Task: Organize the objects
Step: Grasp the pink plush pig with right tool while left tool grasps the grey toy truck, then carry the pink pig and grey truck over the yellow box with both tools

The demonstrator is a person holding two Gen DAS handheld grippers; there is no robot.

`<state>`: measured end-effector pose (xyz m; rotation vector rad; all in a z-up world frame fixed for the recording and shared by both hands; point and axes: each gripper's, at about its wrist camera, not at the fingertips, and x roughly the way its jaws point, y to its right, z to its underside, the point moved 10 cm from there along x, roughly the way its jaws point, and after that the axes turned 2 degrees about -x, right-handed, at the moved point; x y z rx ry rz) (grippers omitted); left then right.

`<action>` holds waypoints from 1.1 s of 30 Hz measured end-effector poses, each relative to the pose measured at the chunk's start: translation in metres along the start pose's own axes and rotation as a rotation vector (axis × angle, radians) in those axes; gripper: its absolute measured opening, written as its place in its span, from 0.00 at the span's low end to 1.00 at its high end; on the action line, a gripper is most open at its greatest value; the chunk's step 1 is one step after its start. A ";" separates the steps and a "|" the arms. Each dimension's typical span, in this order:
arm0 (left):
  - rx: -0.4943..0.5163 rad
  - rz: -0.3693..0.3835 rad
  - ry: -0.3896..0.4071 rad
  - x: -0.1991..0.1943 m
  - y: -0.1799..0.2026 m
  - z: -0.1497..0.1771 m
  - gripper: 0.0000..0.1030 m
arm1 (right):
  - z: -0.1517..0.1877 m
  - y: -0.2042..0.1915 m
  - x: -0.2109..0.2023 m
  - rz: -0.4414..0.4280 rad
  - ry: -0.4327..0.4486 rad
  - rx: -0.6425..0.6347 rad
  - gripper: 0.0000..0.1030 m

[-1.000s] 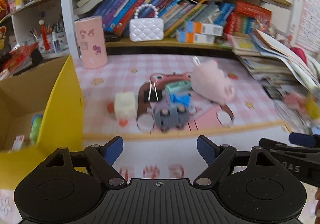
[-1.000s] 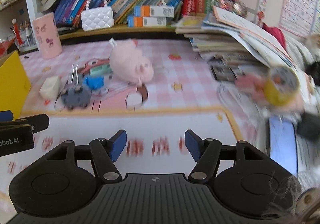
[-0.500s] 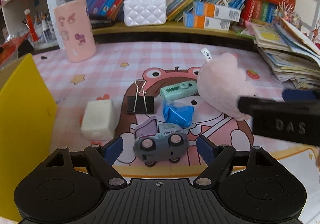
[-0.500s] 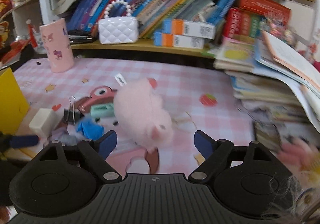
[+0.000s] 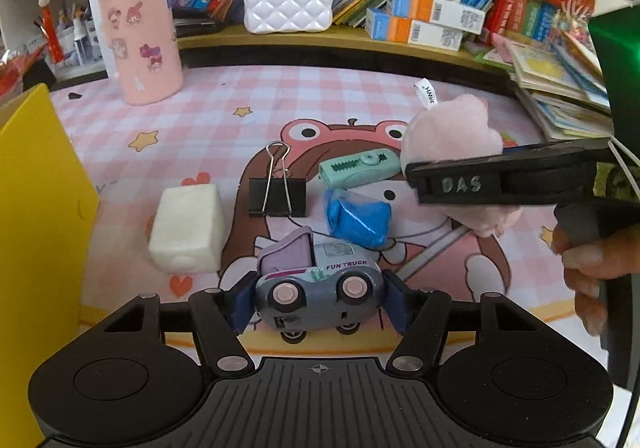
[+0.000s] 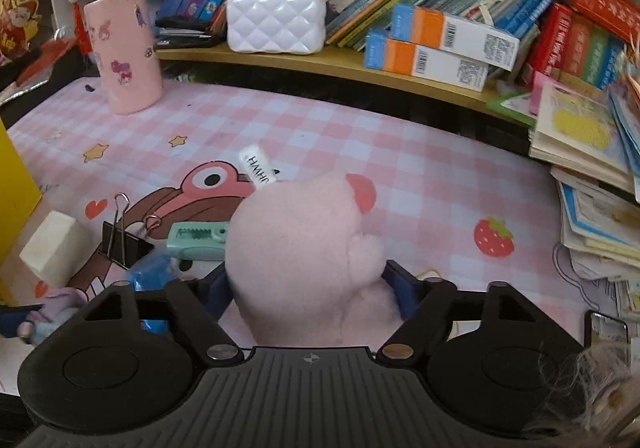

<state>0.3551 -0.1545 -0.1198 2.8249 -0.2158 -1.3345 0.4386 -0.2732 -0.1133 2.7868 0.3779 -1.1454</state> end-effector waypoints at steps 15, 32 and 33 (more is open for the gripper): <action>0.161 0.147 0.063 -0.077 0.006 0.029 0.62 | 0.067 -0.002 -0.134 0.157 0.059 0.215 0.64; 0.122 0.193 0.098 -0.169 -0.078 0.100 0.62 | 0.155 -0.127 -0.235 0.257 0.018 0.392 0.64; 0.115 0.185 0.098 -0.173 -0.085 0.105 0.62 | 0.159 -0.138 -0.237 0.248 0.012 0.388 0.64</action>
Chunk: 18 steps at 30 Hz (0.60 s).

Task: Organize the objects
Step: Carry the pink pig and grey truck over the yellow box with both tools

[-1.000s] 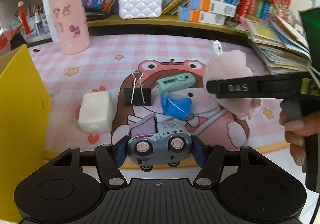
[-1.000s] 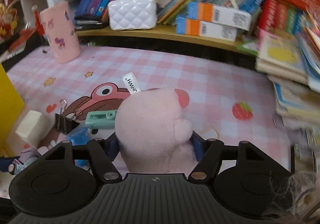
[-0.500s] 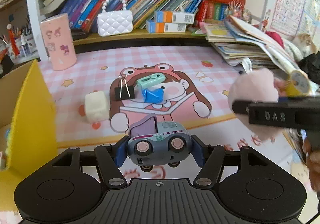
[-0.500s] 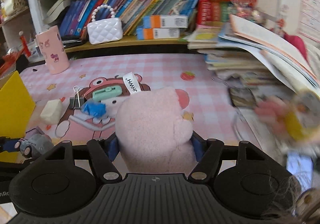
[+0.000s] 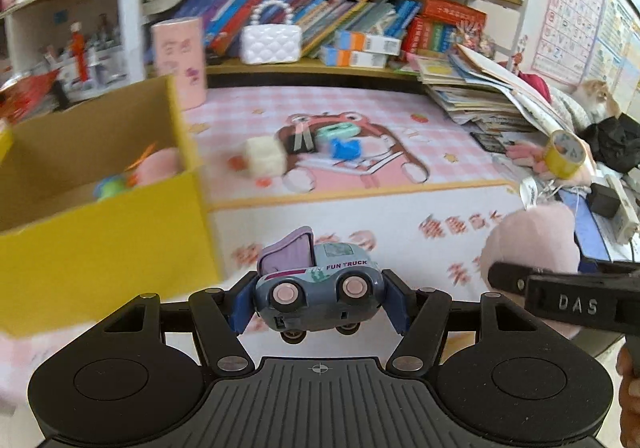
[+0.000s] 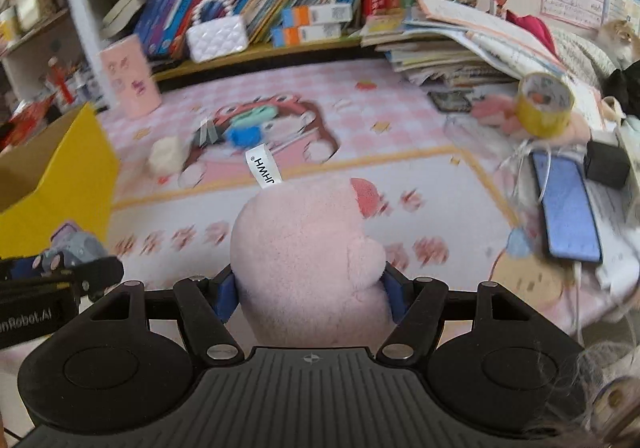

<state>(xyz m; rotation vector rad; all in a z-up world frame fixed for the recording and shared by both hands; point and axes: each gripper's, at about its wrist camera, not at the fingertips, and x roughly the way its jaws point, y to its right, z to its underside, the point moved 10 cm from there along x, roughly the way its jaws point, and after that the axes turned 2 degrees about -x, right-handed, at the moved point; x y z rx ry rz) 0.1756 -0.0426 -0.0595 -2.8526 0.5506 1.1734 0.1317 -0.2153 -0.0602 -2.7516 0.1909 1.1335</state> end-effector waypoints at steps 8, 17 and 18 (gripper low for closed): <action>-0.051 -0.082 -0.012 -0.045 -0.052 0.045 0.62 | 0.054 -0.069 -0.020 -0.068 -0.054 -0.079 0.64; -0.164 -0.186 0.042 -0.092 -0.107 0.071 0.62 | 0.075 -0.148 -0.040 -0.189 -0.037 -0.244 0.64; -0.175 -0.199 0.047 -0.097 -0.114 0.074 0.62 | 0.076 -0.153 -0.042 -0.200 -0.036 -0.255 0.64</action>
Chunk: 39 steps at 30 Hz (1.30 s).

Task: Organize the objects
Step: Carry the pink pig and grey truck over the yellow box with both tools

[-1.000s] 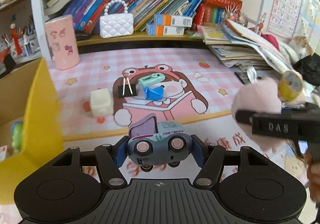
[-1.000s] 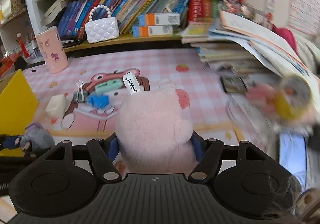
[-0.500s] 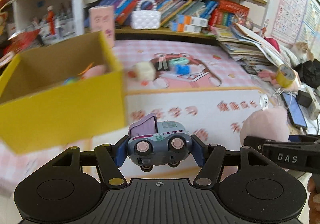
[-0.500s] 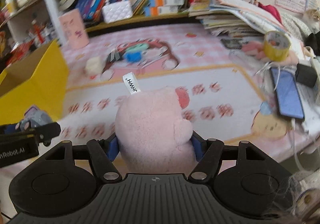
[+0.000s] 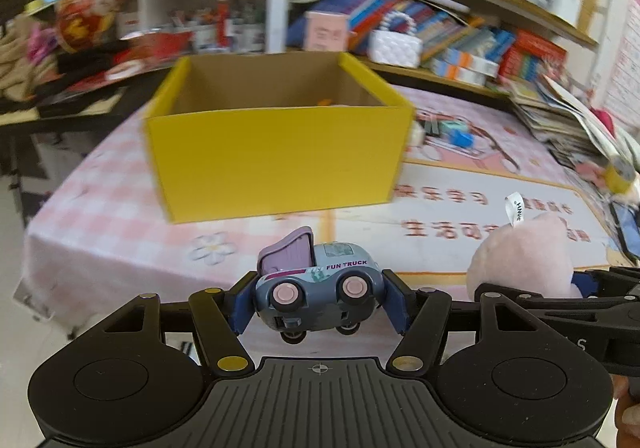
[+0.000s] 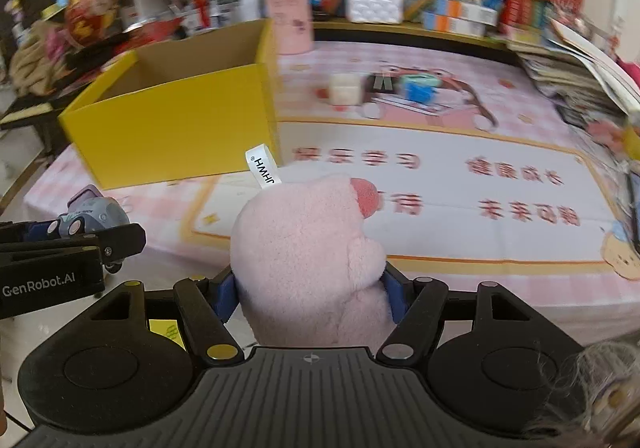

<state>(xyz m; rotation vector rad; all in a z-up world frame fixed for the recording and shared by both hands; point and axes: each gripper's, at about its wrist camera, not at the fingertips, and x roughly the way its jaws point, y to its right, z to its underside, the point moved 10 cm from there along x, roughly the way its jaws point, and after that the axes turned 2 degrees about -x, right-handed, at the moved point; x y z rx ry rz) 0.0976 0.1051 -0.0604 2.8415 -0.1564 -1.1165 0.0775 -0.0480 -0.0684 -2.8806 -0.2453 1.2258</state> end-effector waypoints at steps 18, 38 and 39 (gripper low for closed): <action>-0.107 -0.077 0.076 -0.043 -0.066 0.005 0.62 | -0.004 -0.089 -0.002 -0.129 0.003 -0.143 0.64; -0.082 -0.042 0.289 -0.001 -0.055 -0.141 0.62 | -0.170 -0.059 0.010 -0.095 0.282 -0.077 0.64; -0.085 -0.044 0.271 0.012 -0.054 -0.144 0.62 | -0.181 -0.059 0.016 -0.098 0.290 -0.076 0.64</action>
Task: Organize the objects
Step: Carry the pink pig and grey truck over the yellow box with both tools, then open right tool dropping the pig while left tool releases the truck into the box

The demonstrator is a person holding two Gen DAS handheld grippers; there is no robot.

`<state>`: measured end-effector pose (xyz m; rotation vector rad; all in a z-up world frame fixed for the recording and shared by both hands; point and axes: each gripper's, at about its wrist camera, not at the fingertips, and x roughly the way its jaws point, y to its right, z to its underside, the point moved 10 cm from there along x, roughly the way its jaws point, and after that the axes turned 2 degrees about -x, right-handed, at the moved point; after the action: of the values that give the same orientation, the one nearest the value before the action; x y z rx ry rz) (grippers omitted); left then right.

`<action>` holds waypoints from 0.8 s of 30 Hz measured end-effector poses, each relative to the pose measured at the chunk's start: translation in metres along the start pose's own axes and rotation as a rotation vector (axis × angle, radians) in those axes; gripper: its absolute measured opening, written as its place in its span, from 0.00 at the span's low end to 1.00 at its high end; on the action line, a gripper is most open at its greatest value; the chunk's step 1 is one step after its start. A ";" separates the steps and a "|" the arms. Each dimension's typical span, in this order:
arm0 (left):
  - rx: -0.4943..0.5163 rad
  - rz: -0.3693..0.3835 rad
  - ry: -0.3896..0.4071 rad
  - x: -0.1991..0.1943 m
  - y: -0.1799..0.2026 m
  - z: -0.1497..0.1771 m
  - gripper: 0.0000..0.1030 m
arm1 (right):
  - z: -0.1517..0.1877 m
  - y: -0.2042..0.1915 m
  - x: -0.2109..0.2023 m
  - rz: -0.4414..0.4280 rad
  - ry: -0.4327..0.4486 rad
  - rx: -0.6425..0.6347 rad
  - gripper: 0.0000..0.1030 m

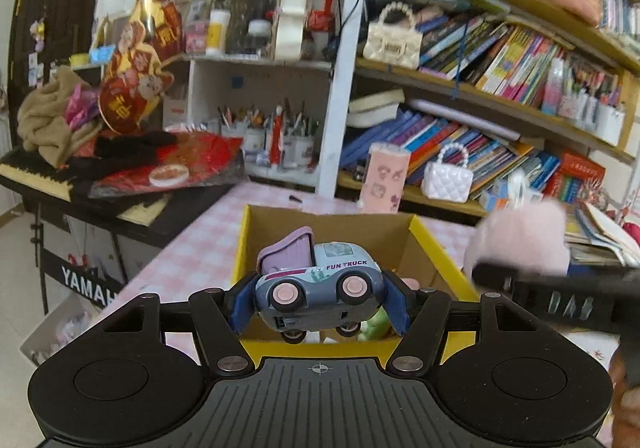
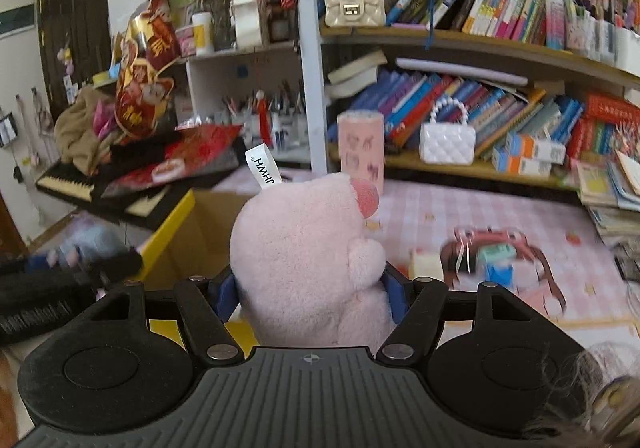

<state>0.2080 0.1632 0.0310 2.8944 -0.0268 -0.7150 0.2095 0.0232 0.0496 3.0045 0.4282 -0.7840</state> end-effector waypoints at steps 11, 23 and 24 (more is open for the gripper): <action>0.060 -0.074 -0.134 0.084 0.007 0.018 0.63 | -0.023 -0.023 0.113 -0.112 -0.098 -0.135 0.65; 0.113 -0.144 -0.229 0.111 0.002 0.033 0.63 | 0.002 -0.058 0.187 -0.251 -0.302 -0.218 0.66; 0.116 -0.146 -0.230 0.112 0.002 0.033 0.63 | 0.004 -0.059 0.188 -0.256 -0.311 -0.217 0.66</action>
<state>0.2921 0.1499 -0.0492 2.9284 0.1203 -1.1047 0.3496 0.1284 -0.0407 2.5997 0.8332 -1.1169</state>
